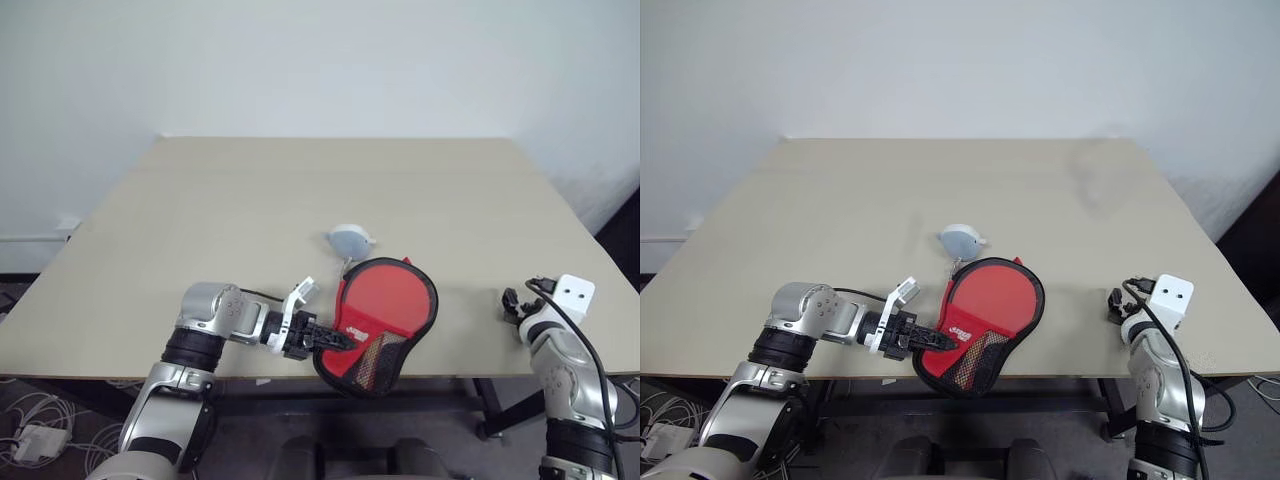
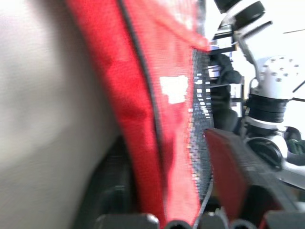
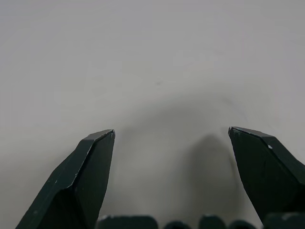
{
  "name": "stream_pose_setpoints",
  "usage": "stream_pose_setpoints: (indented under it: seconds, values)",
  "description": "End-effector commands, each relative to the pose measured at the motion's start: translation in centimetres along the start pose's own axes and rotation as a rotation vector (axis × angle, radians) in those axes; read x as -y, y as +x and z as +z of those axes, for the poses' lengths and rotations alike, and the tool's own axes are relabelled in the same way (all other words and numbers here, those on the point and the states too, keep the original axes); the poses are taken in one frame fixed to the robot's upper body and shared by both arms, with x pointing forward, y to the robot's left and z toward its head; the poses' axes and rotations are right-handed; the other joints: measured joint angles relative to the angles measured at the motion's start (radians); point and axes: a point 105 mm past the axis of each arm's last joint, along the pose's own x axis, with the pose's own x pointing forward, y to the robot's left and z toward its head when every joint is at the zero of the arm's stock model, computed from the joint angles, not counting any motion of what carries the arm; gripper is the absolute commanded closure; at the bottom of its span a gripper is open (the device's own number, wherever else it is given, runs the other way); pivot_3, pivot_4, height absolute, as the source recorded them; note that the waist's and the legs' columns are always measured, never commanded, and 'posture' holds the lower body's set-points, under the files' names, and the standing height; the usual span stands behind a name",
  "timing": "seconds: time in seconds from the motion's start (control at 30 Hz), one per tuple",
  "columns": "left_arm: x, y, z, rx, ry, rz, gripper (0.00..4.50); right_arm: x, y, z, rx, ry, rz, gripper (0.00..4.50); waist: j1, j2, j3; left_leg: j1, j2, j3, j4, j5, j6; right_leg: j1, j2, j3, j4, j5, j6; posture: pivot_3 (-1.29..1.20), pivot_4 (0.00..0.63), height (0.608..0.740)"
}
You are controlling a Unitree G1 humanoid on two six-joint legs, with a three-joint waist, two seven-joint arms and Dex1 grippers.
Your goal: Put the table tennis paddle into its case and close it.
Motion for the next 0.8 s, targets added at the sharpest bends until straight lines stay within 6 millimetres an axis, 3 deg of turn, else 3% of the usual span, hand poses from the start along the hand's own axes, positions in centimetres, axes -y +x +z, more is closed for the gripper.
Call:
stream_pose_setpoints:
  seconds: [0.03,0.13,0.27,0.37,0.43,0.5,0.6,0.67,0.73,0.8]
  values:
    - [0.2,-1.2,1.0,0.048,0.059,0.014,0.83,-0.4,0.1,2.0,0.067,-0.017,0.018,0.35,0.0,0.0,0.0,0.0,0.0,0.0,0.0,0.0,0.0,0.0,0.0,0.0,0.0,0.0,0.0,0.0,0.0,0.728]
    - [-0.3,-2.6,1.8,0.073,0.123,0.056,0.06,-0.4,0.1,2.3,0.077,-0.02,0.022,0.35,0.0,0.0,0.0,0.0,0.0,0.0,0.0,0.0,0.0,0.0,0.0,0.0,0.0,0.0,0.0,0.0,0.0,0.728]
    - [-0.4,-5.8,4.9,0.151,0.405,0.154,0.06,-0.9,-0.1,3.3,0.11,-0.024,0.065,0.35,-0.002,0.0,0.0,0.001,0.0,0.001,-0.001,0.001,-0.001,-0.001,0.001,0.0,0.001,0.0,-0.001,0.0,0.0,0.728]
    - [1.0,-6.5,6.7,0.197,0.561,0.134,0.06,-1.6,-0.3,4.1,0.137,-0.043,0.105,0.35,0.002,0.0,0.0,0.0,0.0,0.001,-0.001,0.001,-0.001,-0.001,0.001,0.0,0.0,0.0,-0.001,0.0,0.0,0.728]
    - [2.6,-5.3,7.9,0.239,0.706,0.095,0.06,-2.4,-0.4,5.0,0.157,-0.065,0.144,0.35,0.007,0.0,0.0,0.0,0.0,0.001,0.0,0.001,-0.001,0.0,0.0,0.0,-0.001,0.0,0.0,0.0,0.0,0.728]
    - [3.6,-3.4,8.7,0.256,0.741,0.057,0.06,-3.0,-0.3,5.5,0.17,-0.086,0.166,0.35,0.016,0.0,0.0,-0.001,-0.001,0.001,0.001,0.001,-0.001,0.001,-0.001,0.0,-0.001,0.0,0.0,0.0,0.0,0.728]
    - [5.3,-0.4,8.7,0.26,0.818,-0.024,0.06,-3.4,-0.1,6.2,0.183,-0.104,0.179,0.35,0.018,0.0,0.0,-0.002,-0.001,0.001,0.002,0.001,-0.001,0.0,0.0,0.001,-0.001,0.0,0.0,0.0,0.0,0.728]
    - [4.9,1.6,8.6,0.261,0.898,0.01,0.06,-3.5,0.0,6.5,0.187,-0.109,0.182,0.35,0.018,0.0,0.0,-0.002,-0.001,0.001,0.001,0.001,0.0,0.0,0.001,0.001,-0.001,0.0,0.0,0.0,0.0,0.728]
    - [3.0,3.3,7.8,0.197,0.992,0.101,0.06,-3.7,0.1,6.9,0.192,-0.114,0.189,0.35,0.016,0.001,0.0,-0.001,-0.001,0.001,0.0,0.001,0.0,0.0,0.001,0.002,-0.001,0.0,0.0,0.0,0.0,0.728]
    - [1.6,3.9,6.8,0.138,1.035,0.138,0.06,-4.0,0.2,7.3,0.2,-0.111,0.207,0.35,0.009,0.001,0.0,0.001,-0.001,0.003,0.0,0.001,0.0,0.0,0.001,0.004,0.0,0.0,0.0,0.0,0.0,0.728]
